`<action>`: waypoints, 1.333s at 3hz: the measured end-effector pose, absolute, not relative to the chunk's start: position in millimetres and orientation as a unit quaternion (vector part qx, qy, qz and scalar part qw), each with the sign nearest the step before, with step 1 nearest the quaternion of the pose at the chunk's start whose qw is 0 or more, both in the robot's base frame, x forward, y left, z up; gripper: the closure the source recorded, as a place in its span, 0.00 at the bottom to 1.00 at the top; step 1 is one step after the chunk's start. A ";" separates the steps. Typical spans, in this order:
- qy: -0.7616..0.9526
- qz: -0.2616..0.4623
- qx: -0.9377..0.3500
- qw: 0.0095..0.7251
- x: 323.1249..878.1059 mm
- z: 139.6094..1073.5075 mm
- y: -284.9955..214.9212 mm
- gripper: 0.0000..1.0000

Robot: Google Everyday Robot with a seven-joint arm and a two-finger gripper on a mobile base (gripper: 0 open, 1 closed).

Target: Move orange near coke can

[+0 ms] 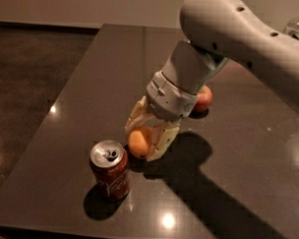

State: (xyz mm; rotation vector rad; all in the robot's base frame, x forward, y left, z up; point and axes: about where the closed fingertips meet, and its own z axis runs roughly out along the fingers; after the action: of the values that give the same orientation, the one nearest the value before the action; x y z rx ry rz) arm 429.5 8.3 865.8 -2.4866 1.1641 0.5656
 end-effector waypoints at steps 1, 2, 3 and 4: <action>0.396 0.208 -0.881 0.152 425.6 858.2 9.0 0.64; 0.384 0.215 -0.887 0.139 422.6 851.9 9.6 0.39; 0.377 0.219 -0.890 0.134 419.3 849.1 11.7 0.08; 0.377 0.217 -0.890 0.136 420.2 849.4 13.2 0.00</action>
Offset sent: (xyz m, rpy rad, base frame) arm -0.0124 -0.0032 -0.0220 -0.0575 0.0785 0.1177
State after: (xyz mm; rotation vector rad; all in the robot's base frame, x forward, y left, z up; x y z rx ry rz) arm 420.2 13.2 849.4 -2.5768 1.0916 0.6278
